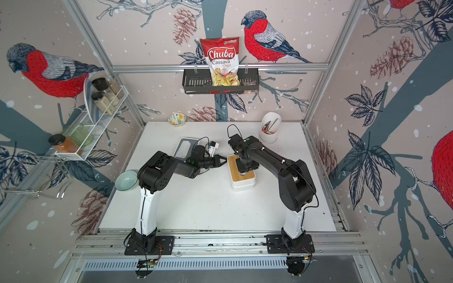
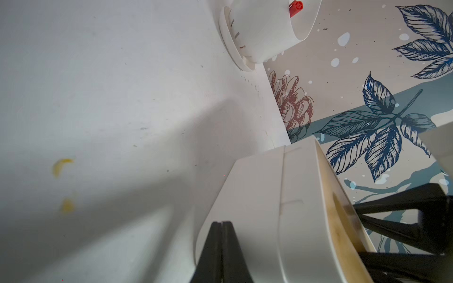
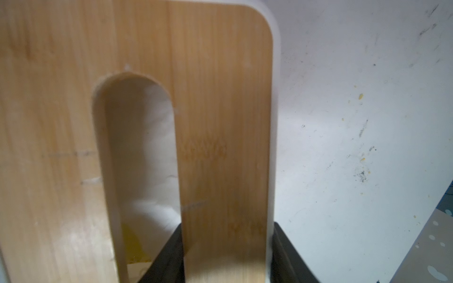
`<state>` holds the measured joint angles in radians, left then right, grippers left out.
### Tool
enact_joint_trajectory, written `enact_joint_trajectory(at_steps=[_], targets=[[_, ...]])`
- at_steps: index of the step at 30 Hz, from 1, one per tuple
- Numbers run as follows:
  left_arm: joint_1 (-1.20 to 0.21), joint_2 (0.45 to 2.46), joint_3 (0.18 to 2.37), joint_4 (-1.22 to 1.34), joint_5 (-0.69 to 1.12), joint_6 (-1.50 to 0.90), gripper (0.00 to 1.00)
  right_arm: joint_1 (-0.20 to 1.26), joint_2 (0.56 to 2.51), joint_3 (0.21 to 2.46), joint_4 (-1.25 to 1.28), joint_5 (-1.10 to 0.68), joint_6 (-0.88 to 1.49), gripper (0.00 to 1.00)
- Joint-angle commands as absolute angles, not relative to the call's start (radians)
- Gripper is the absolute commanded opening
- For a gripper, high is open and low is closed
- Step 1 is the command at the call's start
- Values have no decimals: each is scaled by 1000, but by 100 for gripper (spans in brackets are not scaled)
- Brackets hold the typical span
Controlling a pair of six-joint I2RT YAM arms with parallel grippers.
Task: Put the tissue paper into the tissue box
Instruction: Close the box lid on the tissue box.
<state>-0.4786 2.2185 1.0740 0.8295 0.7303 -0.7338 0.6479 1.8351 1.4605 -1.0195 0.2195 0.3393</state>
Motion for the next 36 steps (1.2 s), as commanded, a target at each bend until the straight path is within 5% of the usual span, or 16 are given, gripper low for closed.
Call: enact_joint_trajectory(at_steps=[1, 28, 32, 36], targets=[[-477, 2224, 1079, 857, 770, -730, 8, 653, 1824, 1408, -804, 261, 358, 3], [-496, 2251, 1115, 796, 753, -702, 8, 687, 1756, 891, -124, 359, 421, 0], [-493, 2231, 1100, 796, 725, -687, 8, 693, 1752, 883, -167, 339, 418, 18], [-479, 2180, 1054, 837, 672, -678, 8, 690, 1722, 898, -253, 297, 410, 24]])
